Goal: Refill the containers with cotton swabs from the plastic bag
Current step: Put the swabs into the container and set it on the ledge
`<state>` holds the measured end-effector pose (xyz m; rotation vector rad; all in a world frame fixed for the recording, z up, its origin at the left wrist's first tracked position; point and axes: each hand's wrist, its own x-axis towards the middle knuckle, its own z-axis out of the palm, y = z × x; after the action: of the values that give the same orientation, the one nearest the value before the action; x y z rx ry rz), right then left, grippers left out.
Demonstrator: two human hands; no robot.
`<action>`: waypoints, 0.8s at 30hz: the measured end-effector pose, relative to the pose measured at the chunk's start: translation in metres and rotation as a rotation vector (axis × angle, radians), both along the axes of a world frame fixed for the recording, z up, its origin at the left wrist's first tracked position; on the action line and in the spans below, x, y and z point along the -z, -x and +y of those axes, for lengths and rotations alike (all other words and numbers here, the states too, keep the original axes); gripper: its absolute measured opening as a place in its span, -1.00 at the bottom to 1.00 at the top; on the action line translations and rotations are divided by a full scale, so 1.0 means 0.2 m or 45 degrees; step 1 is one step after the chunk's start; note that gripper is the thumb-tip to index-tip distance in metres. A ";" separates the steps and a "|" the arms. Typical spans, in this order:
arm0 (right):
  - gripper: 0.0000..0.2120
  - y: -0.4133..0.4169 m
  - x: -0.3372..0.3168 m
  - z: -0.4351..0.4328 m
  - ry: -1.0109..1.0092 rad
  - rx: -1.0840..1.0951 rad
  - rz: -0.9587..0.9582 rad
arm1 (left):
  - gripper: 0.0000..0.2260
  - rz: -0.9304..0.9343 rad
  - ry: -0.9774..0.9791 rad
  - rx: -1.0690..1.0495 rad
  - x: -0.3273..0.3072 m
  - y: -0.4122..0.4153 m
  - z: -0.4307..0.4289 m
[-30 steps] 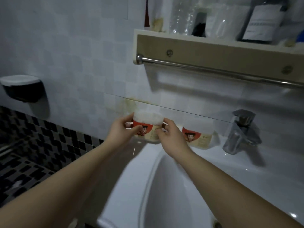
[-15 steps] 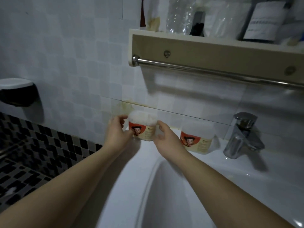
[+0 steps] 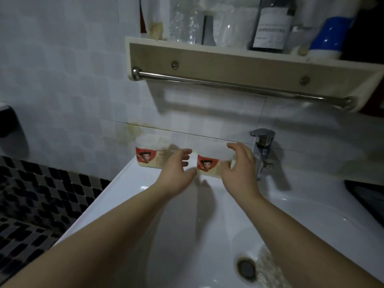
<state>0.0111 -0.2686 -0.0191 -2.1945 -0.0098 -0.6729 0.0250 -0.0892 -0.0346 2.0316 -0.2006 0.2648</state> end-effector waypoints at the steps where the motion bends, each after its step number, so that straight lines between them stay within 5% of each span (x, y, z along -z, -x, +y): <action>1: -0.50 0.00 0.01 -0.04 -0.050 -0.020 0.090 | -0.44 0.033 -0.002 0.023 0.01 0.00 -0.04; 7: -0.28 -0.05 0.11 -0.16 -0.213 -0.330 0.401 | -0.24 0.139 -0.061 0.139 0.01 -0.02 -0.15; 17: -0.47 0.17 0.02 -0.20 -0.333 -0.380 0.343 | -0.29 0.039 -0.100 0.116 -0.02 0.09 -0.09; 24: -0.36 0.43 0.04 -0.34 -0.255 -0.388 0.372 | -0.37 0.059 0.012 0.229 -0.03 0.37 -0.20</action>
<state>-0.0756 -0.3361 -0.0262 -2.0210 -0.1180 -0.1732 -0.0496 -0.1289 -0.0286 1.9937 -0.3503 0.1061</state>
